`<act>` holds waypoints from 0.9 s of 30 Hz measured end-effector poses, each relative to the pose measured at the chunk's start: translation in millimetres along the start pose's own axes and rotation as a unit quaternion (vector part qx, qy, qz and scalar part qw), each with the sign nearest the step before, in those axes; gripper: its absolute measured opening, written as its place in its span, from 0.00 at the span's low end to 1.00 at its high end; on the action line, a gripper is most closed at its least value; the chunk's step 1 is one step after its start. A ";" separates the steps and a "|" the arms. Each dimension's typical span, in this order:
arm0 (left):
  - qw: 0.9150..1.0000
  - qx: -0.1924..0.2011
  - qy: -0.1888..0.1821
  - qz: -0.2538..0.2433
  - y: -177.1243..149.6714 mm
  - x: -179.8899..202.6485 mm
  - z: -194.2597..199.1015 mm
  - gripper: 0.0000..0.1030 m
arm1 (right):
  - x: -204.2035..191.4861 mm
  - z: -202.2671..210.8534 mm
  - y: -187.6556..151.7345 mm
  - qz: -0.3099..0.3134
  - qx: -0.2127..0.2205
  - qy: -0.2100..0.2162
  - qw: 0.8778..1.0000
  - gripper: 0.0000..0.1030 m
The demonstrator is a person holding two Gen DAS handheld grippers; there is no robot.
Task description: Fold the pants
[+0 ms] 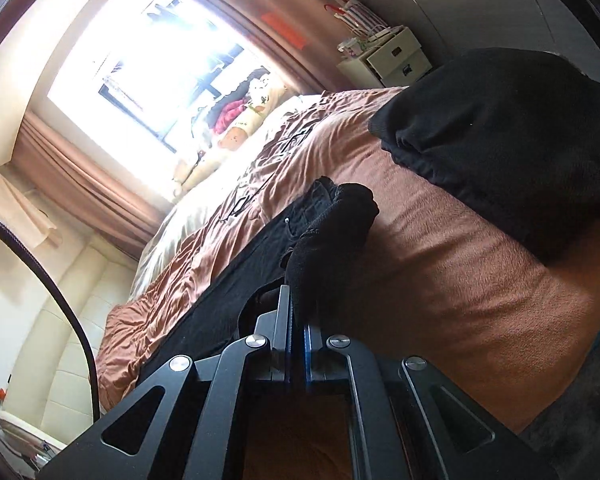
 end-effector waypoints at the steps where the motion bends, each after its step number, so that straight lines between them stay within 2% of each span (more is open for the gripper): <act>1: 1.000 0.002 0.000 -0.005 4.4 3.1 -2.4 0.04 | -2.5 -2.1 2.7 0.003 0.001 0.000 1.000 0.01; 15: 0.999 0.013 -0.003 -0.041 65.6 45.3 -53.5 0.03 | -43.9 -40.4 45.2 0.036 0.015 -0.014 0.999 0.01; 27: 0.998 -0.029 0.015 -0.059 91.8 72.1 -138.0 0.03 | -78.4 -96.2 82.5 0.035 -0.012 -0.062 0.997 0.01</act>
Point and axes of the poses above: each gripper's, at about its wrist camera, not at the fingertips, and z roughly against the way its jaws point, x to its right, y to its top, the point moved 4 cm from there along -z, roughly the way its jaws point, and after that the axes turned 4 degrees about -y, right-handed, at the moved point
